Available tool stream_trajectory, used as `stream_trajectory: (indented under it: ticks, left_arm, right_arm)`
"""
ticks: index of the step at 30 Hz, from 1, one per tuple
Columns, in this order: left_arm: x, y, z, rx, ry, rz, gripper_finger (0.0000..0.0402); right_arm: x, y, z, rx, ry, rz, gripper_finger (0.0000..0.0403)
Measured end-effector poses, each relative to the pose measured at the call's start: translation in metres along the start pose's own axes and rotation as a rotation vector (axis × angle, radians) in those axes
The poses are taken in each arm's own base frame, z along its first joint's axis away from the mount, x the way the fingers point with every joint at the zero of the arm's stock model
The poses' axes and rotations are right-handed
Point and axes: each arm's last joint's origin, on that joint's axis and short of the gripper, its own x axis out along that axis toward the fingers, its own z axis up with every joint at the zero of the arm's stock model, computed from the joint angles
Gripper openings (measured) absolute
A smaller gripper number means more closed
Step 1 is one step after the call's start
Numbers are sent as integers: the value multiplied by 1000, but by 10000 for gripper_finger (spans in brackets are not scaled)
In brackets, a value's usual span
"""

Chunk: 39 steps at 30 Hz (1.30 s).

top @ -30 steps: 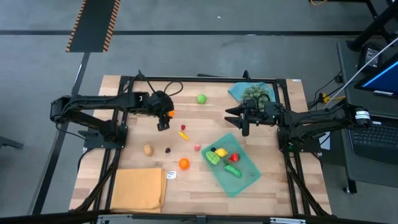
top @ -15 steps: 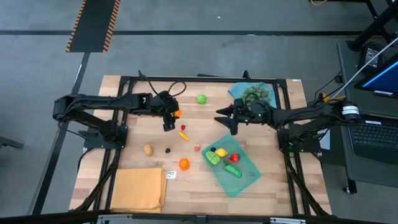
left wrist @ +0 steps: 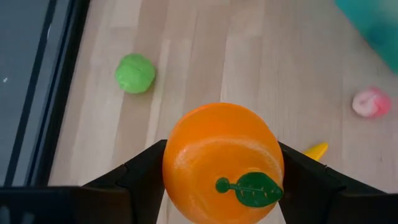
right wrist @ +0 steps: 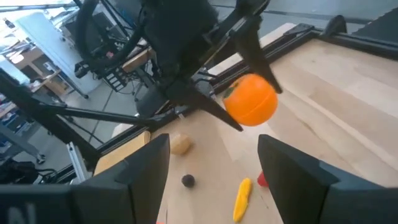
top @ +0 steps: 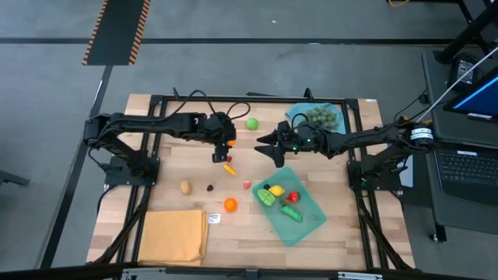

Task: Pick and placing Produce into tupperware
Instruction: Put the orange into the green bin

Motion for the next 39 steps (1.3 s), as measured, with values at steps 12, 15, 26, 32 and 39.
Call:
stream_trajectory:
  ticks: [12,15,26,32,39]
  left_arm:
    - [-3,-11,6,29,-39,-16,240]
    - [-4,-14,8,43,-50,-21,240]
    - [-12,-14,14,32,-57,-24,240]
    - [-12,-14,14,29,-58,-24,240]
    - [-12,-14,13,29,-55,-24,240]
  right_arm:
    - [17,-13,0,93,13,-29,246]
    - [23,-16,-3,114,11,10,246]
    - [30,-19,-7,110,3,76,245]
    - [30,-20,-8,97,8,74,245]
    - [30,-19,-9,70,21,90,245]
